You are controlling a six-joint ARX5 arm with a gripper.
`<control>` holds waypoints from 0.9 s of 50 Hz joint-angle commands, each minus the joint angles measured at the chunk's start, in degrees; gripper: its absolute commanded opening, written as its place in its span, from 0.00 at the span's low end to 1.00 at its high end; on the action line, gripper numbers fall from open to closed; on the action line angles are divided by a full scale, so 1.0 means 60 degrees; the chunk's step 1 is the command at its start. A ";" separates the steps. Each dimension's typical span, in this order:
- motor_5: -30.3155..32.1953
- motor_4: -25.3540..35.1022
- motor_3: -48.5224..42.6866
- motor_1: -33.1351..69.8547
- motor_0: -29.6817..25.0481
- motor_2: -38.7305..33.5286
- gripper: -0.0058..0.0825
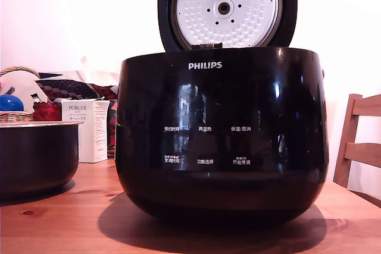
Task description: Pick up the metallic pot next to the rice cooker
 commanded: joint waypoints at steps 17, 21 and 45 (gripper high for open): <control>0.0419 -0.0011 0.0076 -0.0029 0.0040 -0.0233 0.04; 0.0652 -0.0007 -0.0313 -0.0025 0.0095 -0.0113 0.04; 0.2331 0.1322 -0.6207 0.0601 0.0765 0.2663 0.04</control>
